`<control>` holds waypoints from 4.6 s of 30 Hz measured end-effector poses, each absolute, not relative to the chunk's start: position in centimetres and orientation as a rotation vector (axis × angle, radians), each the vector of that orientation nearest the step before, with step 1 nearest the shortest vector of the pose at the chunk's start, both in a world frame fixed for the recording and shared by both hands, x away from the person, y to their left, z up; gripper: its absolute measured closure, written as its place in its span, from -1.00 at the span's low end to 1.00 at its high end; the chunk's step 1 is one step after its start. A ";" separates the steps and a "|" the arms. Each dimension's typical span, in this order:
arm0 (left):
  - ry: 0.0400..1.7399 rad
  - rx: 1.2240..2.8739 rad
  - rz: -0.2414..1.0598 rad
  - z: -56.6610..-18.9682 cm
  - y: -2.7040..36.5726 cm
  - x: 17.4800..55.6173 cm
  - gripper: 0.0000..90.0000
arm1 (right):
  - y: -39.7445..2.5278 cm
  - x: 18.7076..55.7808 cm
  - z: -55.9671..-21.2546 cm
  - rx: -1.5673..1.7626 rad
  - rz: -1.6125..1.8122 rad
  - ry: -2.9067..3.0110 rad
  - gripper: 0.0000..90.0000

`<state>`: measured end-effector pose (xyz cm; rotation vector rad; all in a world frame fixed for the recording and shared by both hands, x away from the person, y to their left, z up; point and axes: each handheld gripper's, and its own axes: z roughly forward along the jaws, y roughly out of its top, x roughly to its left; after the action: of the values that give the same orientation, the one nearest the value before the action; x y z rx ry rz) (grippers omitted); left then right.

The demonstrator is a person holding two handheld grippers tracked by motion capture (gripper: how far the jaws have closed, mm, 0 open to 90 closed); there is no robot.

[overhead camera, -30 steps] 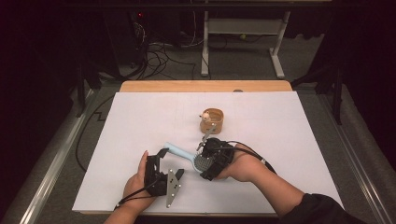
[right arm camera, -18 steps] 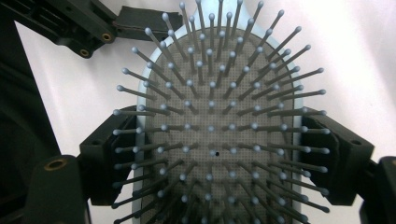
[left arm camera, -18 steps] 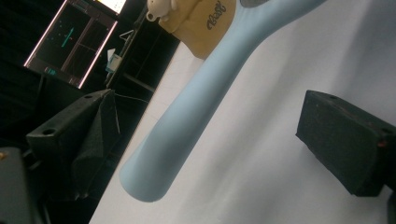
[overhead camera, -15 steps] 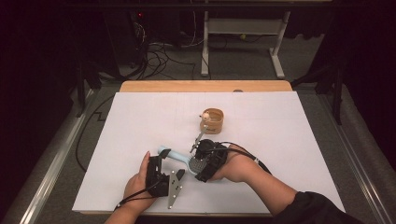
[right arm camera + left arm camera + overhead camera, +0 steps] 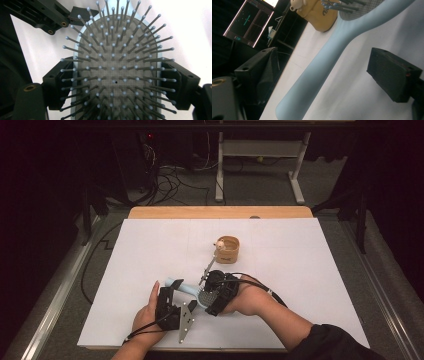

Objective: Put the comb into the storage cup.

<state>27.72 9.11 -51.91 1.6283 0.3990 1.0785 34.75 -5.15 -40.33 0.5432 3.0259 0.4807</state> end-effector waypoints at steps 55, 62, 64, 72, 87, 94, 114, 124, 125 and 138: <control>0.245 1.692 1.114 -53.0 8.9 27.3 0.05 | -3.9 35.1 -39.9 0.554 0.490 3.043 -0.54; 0.220 1.683 1.143 -53.0 9.0 27.2 0.18 | -3.8 35.3 -40.0 0.576 0.487 3.045 -0.54; 0.210 1.684 1.150 -53.0 8.9 27.2 0.21 | -3.7 35.3 -40.0 0.586 0.487 3.045 -0.54; 0.201 1.697 1.156 -53.0 8.9 27.2 0.31 | -3.4 35.3 -40.0 0.586 0.493 3.046 -0.54; 0.178 1.708 1.193 -53.2 8.9 27.2 0.52 | -3.3 35.4 -40.1 0.580 0.488 3.056 -0.55; 0.162 1.717 1.222 -53.4 8.8 27.3 0.58 | -3.3 35.5 -40.1 0.603 0.509 3.049 -0.55; 0.144 1.730 1.259 -53.5 8.8 27.4 0.66 | -3.4 35.7 -39.6 0.620 0.511 3.064 -0.56; 0.172 1.738 1.268 -53.3 9.0 27.5 0.71 | -3.4 35.7 -39.4 0.605 0.506 3.042 -0.67; 0.171 1.736 1.264 -53.3 9.0 27.5 0.71 | -3.5 35.7 -39.4 0.598 0.506 3.043 -0.68; 0.167 1.730 1.272 -53.3 9.0 27.6 0.71 | -3.6 35.5 -39.1 0.574 0.480 3.016 -1.00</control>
<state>27.56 8.99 -53.31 1.7304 0.1670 1.2724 35.55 -3.61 -39.12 0.5744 3.0161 0.4802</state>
